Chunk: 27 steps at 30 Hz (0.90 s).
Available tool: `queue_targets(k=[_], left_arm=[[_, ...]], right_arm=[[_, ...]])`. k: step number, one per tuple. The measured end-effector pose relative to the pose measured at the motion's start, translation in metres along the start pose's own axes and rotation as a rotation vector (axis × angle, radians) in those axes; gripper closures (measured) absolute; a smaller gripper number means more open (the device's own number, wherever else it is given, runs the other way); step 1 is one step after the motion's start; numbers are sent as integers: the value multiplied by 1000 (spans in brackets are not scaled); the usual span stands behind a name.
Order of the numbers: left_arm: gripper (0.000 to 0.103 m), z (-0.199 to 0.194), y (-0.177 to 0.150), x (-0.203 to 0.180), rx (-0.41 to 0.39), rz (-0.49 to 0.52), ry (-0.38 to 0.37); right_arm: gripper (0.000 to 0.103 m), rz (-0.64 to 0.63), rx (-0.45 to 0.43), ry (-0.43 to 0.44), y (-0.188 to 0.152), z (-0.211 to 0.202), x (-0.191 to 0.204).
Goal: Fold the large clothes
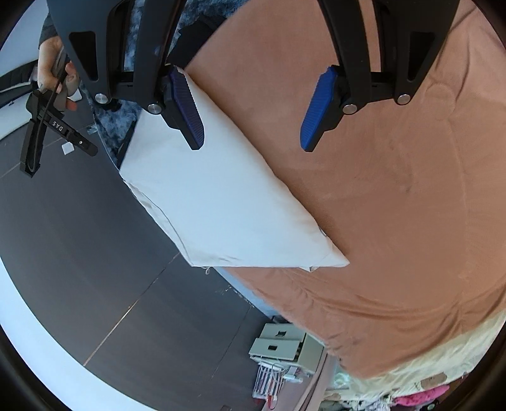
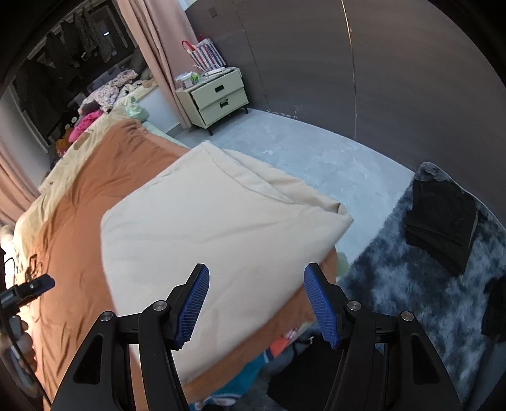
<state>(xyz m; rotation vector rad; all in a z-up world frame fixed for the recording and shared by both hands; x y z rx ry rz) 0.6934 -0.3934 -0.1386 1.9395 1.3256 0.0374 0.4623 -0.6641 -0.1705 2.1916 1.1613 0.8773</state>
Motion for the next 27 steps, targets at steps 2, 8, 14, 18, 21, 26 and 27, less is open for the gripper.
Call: queue_targets(k=[2, 8, 14, 18, 21, 26, 27], left_arm=[[34, -22, -5, -4, -22, 26, -1], [3, -88, -12, -8, -133, 48, -8], [1, -142, -32, -6, -210, 72, 12], [1, -175, -47, -5, -254, 100, 40], [1, -204, -62, -7, -280, 116, 53], [1, -253, -92, -9, -351, 129, 72], [1, -262, -99, -9, -359, 131, 77]], right_arm=[[25, -3, -6, 2, -5, -14, 7], [0, -26, -41, 23, -28, -63, 33], [0, -98, -90, 31, -46, -118, 66], [0, -118, -129, 64, -57, -154, 83], [0, -147, -150, 73, -70, -177, 94], [0, -155, -173, 94, -98, -209, 108], [0, -162, -181, 99, -103, -216, 111]])
Point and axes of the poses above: each gripper's, at about its wrist camera, not at the fingertips, and z roughly the way its jaws point, x to its left, y to its top, the point moved 9 cm from there along z, roughly the way its jaws point, and after that the axes turned 6 degrees about -x, right-handed, at the moved point
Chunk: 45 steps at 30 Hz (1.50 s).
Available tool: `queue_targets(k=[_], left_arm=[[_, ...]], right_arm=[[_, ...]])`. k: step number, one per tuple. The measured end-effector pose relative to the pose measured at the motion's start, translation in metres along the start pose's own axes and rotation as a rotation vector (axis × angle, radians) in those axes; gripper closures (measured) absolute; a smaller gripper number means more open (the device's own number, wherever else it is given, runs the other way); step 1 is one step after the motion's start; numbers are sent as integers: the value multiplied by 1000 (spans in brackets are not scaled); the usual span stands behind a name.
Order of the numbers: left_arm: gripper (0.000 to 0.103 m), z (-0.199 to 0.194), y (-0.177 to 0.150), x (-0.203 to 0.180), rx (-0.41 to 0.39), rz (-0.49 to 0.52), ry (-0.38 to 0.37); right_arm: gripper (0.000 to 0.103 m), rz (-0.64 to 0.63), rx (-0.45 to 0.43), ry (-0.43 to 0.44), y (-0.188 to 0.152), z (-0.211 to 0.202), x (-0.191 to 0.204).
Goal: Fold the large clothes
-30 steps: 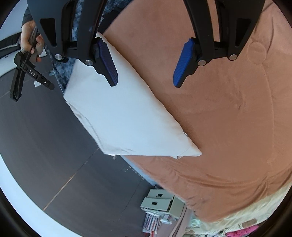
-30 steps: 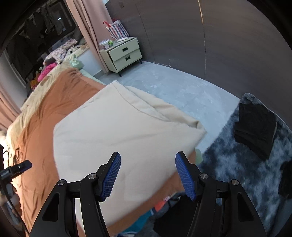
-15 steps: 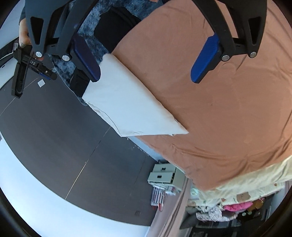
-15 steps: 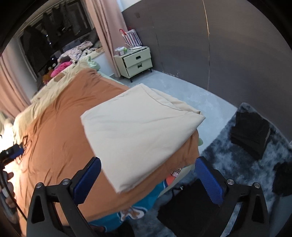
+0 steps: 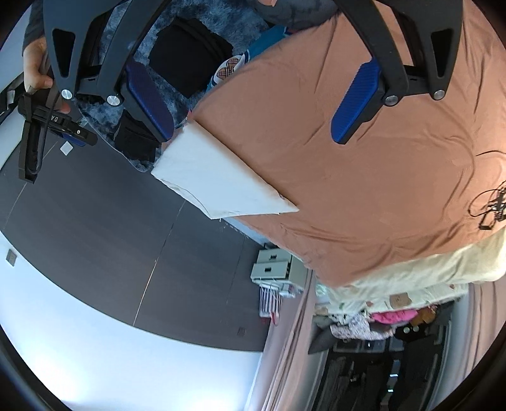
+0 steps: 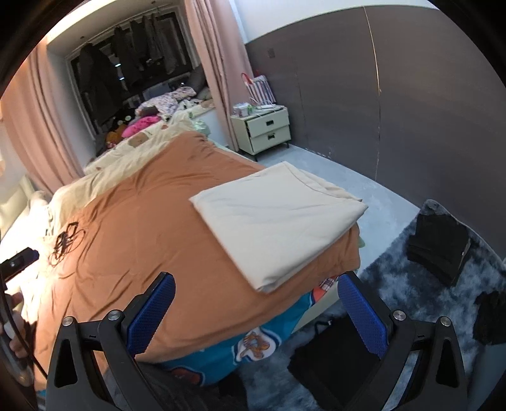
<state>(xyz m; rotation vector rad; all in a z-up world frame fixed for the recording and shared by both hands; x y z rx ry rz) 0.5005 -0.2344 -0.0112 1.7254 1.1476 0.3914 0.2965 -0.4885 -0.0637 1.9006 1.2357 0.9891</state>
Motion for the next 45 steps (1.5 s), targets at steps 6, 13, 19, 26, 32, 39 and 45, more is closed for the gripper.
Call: queue_targets(k=[6, 13, 19, 26, 32, 39, 45], left_arm=[[1, -54, -20, 2, -60, 20, 28], [1, -116, -36, 4, -181, 78, 73], [1, -163, -58, 10, -252, 58, 107], [1, -200, -91, 14, -295, 36, 152], [1, -227, -120, 15, -323, 19, 180], [1, -249, -154, 12, -344, 21, 217], [1, -262, -175, 15, -363, 27, 255]], right_arm=[[0, -28, -28, 54, -20, -46, 27], [0, -59, -58, 95, -41, -92, 60], [0, -106, -83, 136, -55, -121, 96], [0, -159, -127, 184, -83, -155, 128], [0, -171, -168, 196, -110, -179, 138], [0, -182, -176, 216, -147, -195, 139], [0, -212, -177, 239, -175, -202, 145]])
Point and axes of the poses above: each gripper's, at about its wrist camera, not at the fingertips, and z roughly the way its jaws point, x to its left, y to its top, the point moved 9 cm from there along z, roughly the way its jaws point, and after that the axes turned 6 degrees about -x, right-handed, at the moved point
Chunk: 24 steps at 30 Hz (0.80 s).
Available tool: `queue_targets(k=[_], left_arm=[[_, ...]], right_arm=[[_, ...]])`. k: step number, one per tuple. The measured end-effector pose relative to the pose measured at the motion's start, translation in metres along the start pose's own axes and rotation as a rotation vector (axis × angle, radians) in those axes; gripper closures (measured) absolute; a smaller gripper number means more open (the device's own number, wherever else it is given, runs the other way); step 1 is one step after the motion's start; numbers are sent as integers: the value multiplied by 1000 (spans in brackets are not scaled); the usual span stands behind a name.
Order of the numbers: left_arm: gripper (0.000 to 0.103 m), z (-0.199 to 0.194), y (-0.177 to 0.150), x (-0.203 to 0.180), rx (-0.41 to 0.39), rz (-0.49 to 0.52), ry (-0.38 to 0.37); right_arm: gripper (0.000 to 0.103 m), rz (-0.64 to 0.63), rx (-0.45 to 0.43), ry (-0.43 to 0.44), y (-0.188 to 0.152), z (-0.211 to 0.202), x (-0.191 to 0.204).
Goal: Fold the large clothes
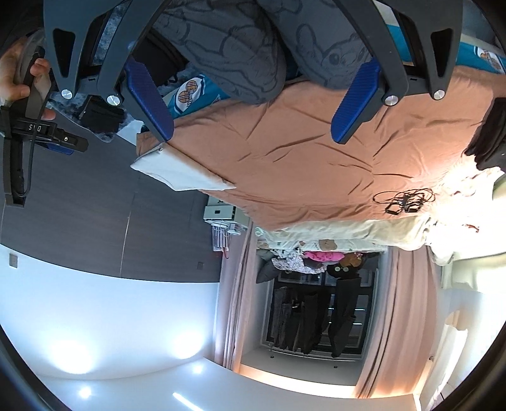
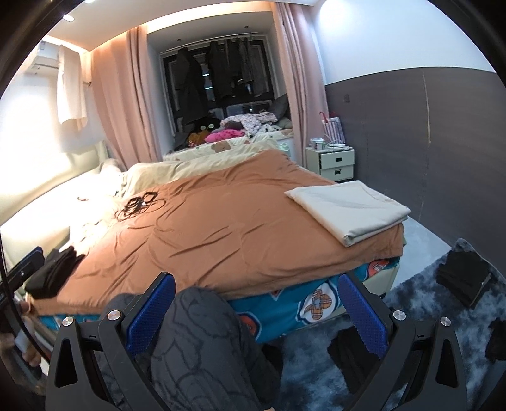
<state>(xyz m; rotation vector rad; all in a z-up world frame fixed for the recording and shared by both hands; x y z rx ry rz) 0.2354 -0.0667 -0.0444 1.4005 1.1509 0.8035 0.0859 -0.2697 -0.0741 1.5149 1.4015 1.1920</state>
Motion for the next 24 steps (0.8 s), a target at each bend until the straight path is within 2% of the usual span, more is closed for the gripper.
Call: queue_targets(k=[7, 17, 24], left_arm=[[1, -20, -19, 9, -13, -23, 43], [1, -28, -14, 10, -35, -16, 61], [1, -30, -18, 7, -35, -11, 60]], right_arm=[[0, -30, -16, 20, -17, -11, 11], [0, -22, -35, 31, -20, -14, 18], [0, 5, -17, 67, -22, -11, 21]])
Point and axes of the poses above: each gripper's, at about its wrist camera, not at the fingertips, and z roughly the way its jaws point, x to its left, y to its top, the point moved 9 cm from there along z, roughly the way its jaws point, and after that the axes turned 6 degrees about -x, right-handed, at the moved point
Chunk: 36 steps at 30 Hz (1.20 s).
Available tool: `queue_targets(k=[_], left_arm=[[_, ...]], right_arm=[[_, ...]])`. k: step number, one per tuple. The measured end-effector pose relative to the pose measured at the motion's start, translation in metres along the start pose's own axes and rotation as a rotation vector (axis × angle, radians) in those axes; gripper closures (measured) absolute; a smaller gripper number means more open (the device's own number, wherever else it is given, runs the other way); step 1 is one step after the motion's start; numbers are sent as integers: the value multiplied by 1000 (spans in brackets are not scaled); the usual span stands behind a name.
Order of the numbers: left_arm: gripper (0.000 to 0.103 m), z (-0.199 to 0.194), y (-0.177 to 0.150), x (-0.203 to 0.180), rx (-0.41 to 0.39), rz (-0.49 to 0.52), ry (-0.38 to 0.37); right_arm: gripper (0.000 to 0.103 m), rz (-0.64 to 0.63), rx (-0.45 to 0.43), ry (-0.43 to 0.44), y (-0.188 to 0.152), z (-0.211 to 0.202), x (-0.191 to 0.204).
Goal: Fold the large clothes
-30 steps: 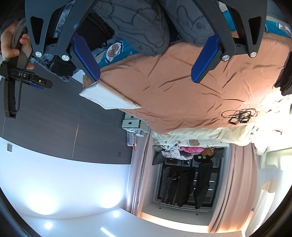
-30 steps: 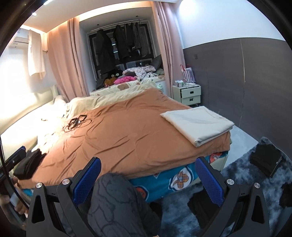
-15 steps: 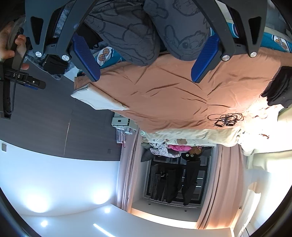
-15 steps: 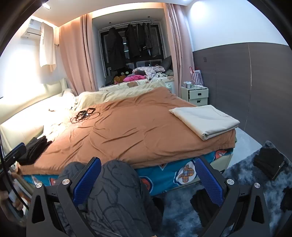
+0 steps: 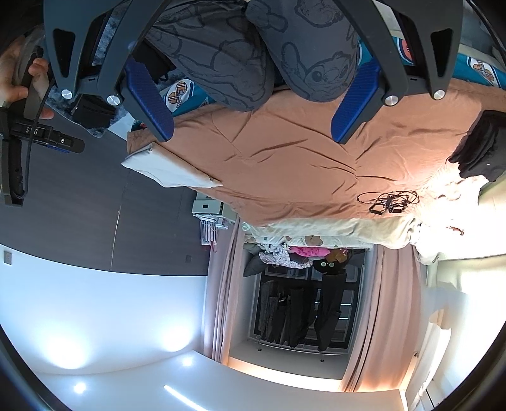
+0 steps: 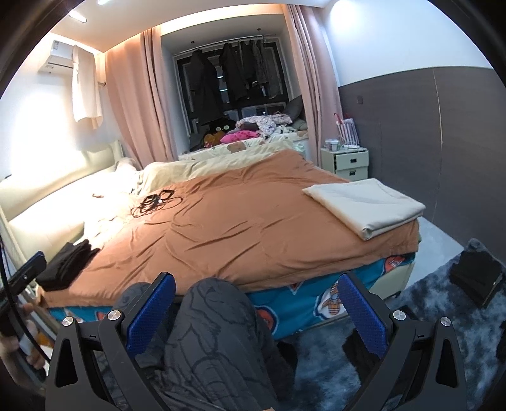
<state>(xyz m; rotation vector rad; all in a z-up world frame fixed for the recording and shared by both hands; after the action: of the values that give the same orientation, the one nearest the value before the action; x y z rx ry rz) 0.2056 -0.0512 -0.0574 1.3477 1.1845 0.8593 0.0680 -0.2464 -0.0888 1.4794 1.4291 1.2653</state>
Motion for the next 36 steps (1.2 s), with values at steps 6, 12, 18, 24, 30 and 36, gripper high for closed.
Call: queue_targets(k=[6, 12, 18, 24, 30, 36], left_arm=[[1, 1, 0, 3, 7, -8, 0], [1, 2, 0, 0, 18, 17, 6], [1, -1, 0, 0, 15, 4, 1], [1, -3, 1, 3, 15, -4, 4], [1, -2, -2, 3, 22, 0, 10], [1, -3, -3, 1, 17, 2, 14]], right_arm=[[0, -8, 0, 7, 0, 0, 5], [0, 0, 6, 17, 0, 0, 6], [0, -3, 5, 14, 1, 0, 6], [0, -4, 5, 11, 1, 0, 7], [0, -6, 11, 9, 2, 0, 6], [0, -11, 12, -3, 3, 3, 1]])
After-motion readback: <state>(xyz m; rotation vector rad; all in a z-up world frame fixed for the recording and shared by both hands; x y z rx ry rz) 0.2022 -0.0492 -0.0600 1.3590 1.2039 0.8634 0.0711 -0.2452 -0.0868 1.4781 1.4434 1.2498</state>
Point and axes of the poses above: each gripper's, at about its wrist camera, not at the fingertips, and z roughly the way its jaws point, x to its left, y to its top, the point moved 9 cm from there along z, roughly the way its jaws point, and after that the axes turned 6 degrees about -x, right-handed, at the moved point
